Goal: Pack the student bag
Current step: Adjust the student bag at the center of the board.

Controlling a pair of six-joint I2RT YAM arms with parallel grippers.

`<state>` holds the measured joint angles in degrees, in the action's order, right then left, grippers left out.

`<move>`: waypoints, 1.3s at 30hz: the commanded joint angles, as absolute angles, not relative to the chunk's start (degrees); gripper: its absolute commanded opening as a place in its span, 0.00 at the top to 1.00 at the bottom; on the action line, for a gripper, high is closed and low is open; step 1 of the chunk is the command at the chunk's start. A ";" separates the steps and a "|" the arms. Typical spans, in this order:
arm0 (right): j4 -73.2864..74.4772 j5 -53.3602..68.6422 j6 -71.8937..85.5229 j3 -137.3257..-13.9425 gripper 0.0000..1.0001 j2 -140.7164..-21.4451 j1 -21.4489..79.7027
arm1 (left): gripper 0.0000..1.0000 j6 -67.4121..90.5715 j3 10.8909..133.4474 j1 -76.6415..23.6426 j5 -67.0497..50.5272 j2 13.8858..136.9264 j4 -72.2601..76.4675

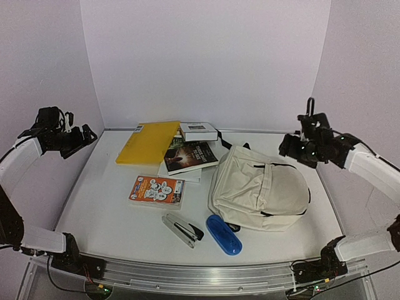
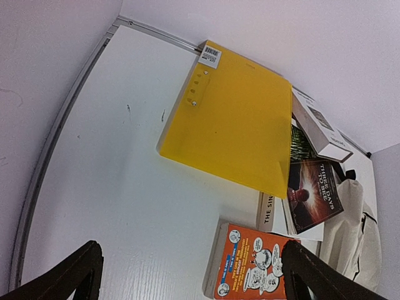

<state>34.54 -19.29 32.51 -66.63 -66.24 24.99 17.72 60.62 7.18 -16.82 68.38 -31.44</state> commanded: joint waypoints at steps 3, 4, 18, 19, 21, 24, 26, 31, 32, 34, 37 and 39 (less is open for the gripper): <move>19.81 9.35 36.28 -53.64 0.15 -75.00 25.46 | 0.00 15.69 60.42 7.42 -20.80 66.76 -29.44; 19.44 8.27 35.90 -53.44 0.16 -77.29 25.93 | 0.00 15.65 60.38 7.45 -21.35 66.99 -29.44; 15.99 -3.78 32.60 -56.29 0.35 -97.15 29.28 | 0.00 15.56 61.05 7.31 -23.41 69.10 -30.29; 15.82 -4.20 32.54 -56.60 0.36 -97.85 29.51 | 0.00 15.56 61.05 7.36 -23.53 69.16 -30.29; 14.94 -4.63 32.50 -56.91 0.39 -99.54 29.90 | 0.00 15.56 61.11 7.38 -23.59 69.33 -30.44; 12.97 -5.05 33.08 -56.97 0.57 -102.85 30.08 | 0.00 15.46 61.14 7.37 -23.56 69.62 -30.55; 12.54 -6.69 34.15 -56.95 0.75 -104.22 30.10 | 0.00 15.47 61.18 7.37 -23.51 69.76 -30.59; 10.99 -9.13 36.78 -55.59 1.00 -101.16 30.10 | 0.00 15.47 61.20 7.38 -23.45 70.23 -30.66; 10.67 -8.95 37.05 -55.24 1.00 -99.03 30.11 | 0.00 15.45 61.22 7.35 -23.42 70.31 -30.69; 9.98 -7.97 37.17 -54.65 1.00 -94.94 30.08 | 0.00 15.27 61.20 7.38 -23.62 70.40 -30.62; 9.80 -6.00 37.48 -54.32 1.00 -86.98 30.03 | 0.00 15.12 61.11 7.38 -24.15 70.40 -30.45; 9.76 -4.32 37.38 -54.52 1.00 -82.36 29.95 | 0.00 14.99 61.13 7.36 -24.15 70.32 -30.46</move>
